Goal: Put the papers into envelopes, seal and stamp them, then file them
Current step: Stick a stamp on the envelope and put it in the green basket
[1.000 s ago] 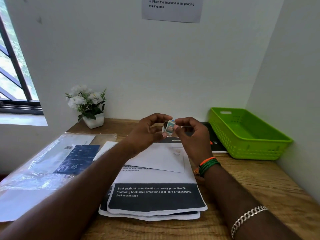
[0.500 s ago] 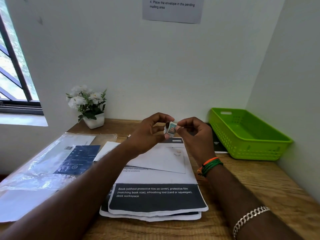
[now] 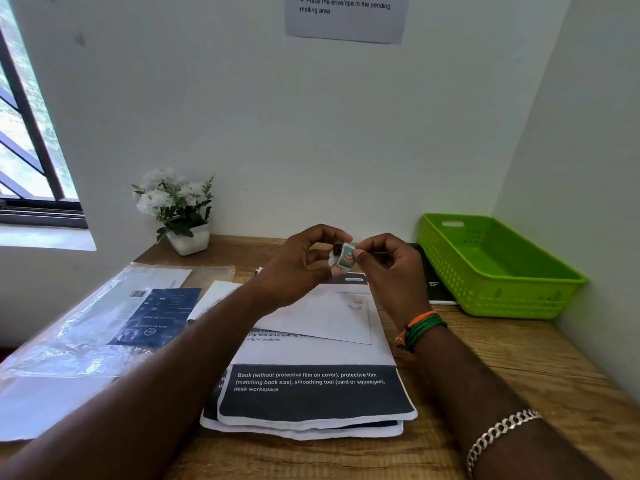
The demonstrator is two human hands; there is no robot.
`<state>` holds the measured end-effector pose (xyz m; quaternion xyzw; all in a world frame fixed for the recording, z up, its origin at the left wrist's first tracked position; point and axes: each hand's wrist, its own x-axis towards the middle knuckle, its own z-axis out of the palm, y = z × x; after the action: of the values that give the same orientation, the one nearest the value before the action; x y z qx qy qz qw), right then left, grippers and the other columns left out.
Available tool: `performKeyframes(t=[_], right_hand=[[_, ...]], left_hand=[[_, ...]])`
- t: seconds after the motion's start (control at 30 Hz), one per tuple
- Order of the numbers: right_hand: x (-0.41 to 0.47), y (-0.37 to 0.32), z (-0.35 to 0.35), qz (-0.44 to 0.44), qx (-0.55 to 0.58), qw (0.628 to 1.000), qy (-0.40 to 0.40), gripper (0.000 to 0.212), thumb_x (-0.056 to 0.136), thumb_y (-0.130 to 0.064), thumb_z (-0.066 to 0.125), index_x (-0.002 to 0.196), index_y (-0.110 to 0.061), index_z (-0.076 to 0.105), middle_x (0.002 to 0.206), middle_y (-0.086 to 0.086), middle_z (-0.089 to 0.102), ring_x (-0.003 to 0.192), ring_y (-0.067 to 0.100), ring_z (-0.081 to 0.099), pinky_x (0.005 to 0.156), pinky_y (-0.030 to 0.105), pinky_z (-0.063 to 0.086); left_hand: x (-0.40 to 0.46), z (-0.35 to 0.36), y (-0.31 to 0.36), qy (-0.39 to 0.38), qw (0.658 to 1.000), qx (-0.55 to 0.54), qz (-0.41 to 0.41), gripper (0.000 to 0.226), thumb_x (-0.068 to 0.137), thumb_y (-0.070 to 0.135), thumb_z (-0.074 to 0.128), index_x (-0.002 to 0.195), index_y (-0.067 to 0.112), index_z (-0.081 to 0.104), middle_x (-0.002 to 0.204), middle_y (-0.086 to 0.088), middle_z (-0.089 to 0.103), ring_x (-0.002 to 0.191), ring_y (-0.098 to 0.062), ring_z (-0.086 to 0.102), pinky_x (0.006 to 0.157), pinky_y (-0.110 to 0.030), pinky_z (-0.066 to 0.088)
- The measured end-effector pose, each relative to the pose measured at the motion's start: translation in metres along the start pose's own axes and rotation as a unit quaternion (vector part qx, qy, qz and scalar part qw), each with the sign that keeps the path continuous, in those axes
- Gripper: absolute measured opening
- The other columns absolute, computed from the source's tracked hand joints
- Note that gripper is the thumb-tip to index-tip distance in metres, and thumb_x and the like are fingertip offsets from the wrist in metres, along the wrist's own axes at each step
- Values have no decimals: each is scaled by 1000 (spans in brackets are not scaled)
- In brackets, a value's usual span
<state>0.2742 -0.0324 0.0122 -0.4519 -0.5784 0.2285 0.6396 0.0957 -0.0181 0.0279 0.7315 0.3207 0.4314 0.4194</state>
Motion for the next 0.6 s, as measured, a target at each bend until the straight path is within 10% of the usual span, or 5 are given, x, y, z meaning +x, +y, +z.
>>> performKeyframes(t=[0.6], right_hand=[[-6, 7, 9, 12, -7, 995, -100, 20, 101, -17, 46, 89, -33, 50, 114, 16, 56, 99, 21, 56, 70, 24, 43]], left_hand=[[2, -1, -1, 19, 998, 54, -39, 39, 92, 12, 75, 124, 27, 61, 120, 2, 65, 108, -19, 70, 90, -36, 62]])
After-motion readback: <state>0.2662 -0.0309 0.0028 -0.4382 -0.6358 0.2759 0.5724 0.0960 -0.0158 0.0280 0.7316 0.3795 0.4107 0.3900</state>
